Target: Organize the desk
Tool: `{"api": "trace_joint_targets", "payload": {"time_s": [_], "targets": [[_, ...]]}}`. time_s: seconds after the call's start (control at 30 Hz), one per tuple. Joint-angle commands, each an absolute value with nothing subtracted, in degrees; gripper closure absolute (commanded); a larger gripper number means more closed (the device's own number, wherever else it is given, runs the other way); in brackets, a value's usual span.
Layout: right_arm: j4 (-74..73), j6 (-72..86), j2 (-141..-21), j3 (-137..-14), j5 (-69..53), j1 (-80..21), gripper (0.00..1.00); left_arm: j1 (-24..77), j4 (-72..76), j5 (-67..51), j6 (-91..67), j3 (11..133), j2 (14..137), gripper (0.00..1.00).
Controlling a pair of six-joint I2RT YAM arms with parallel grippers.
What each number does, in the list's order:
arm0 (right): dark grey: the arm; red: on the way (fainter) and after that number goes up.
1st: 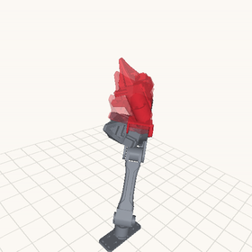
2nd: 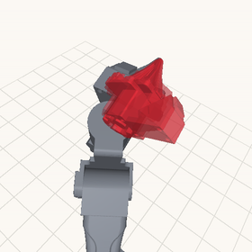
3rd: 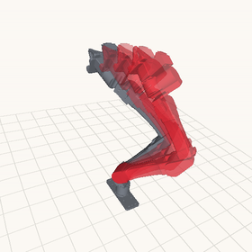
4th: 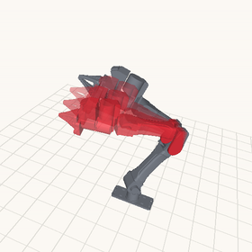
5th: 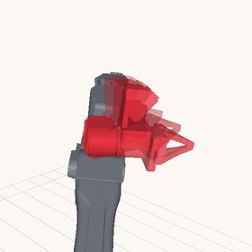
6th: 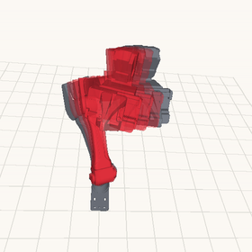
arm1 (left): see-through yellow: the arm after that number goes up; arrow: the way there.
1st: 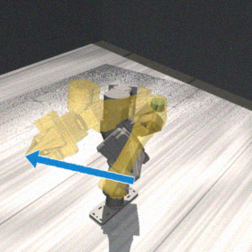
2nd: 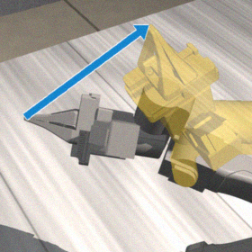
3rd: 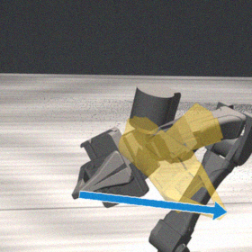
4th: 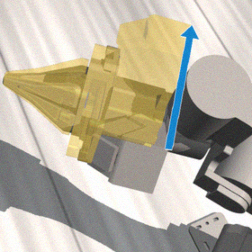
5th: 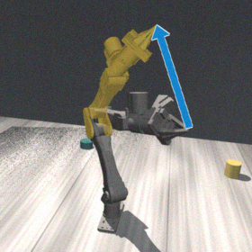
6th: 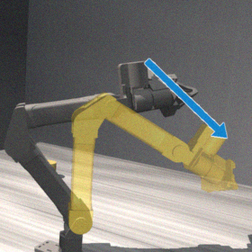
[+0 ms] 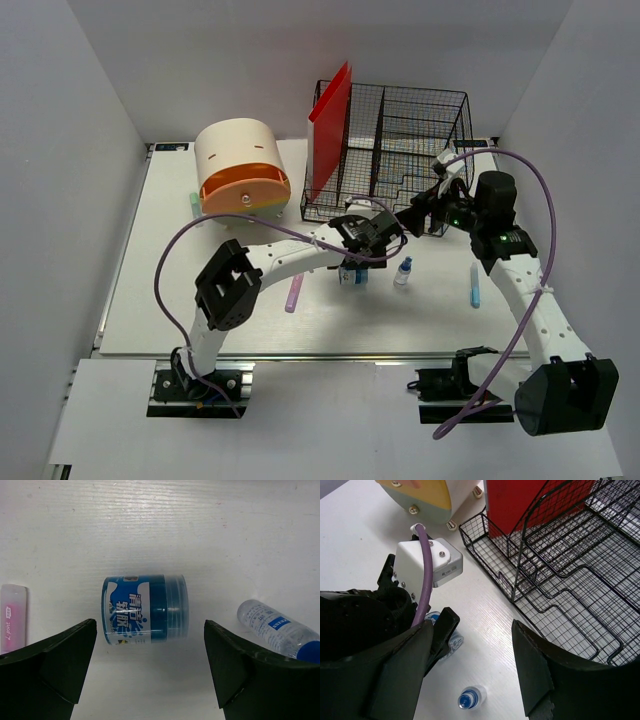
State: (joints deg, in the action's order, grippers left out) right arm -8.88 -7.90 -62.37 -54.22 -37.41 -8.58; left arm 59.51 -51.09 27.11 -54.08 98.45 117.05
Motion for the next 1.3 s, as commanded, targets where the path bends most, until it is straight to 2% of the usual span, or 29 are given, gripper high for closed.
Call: {"api": "trace_joint_targets", "payload": {"time_s": [0.0,0.3,0.6,0.7,0.73,0.83,0.97,1.07,1.27], "targets": [[-6.8,-7.6,-61.4,-54.5,-38.9,-8.0,0.3,59.9,-51.4,28.2,-56.1,99.8,117.0,0.02],[-6.6,-7.6,-61.5,-54.4,-39.5,-7.5,0.3,59.9,-50.8,28.3,-56.3,99.2,118.7,0.02],[-6.6,-7.2,-61.5,-54.3,-40.5,-6.7,0.3,59.9,-50.5,28.2,-56.7,97.9,119.2,0.09],[-6.4,-7.1,-61.4,-54.3,-40.8,-6.4,0.3,59.9,-50.8,28.7,-56.7,97.8,119.2,0.23],[-6.5,-7.0,-61.4,-54.3,-40.8,-6.2,0.3,59.9,-50.9,28.8,-56.7,97.7,119.0,0.3],[-6.5,-7.0,-61.5,-54.3,-41.1,-5.8,0.31,59.9,-50.9,29.2,-56.3,97.3,117.6,0.42],[-6.5,-6.9,-61.4,-54.3,-41.6,-5.5,0.31,59.9,-50.5,29.0,-52.7,96.8,114.4,0.78],[-6.5,-6.9,-61.3,-54.1,-42.0,-5.4,0.31,59.9,-50.0,28.3,-45.9,96.1,110.1,1.0],[-6.4,-6.9,-61.0,-54.1,-42.7,-5.2,0.33,58.1,-48.0,27.9,-32.0,90.1,96.6,1.0]]}}
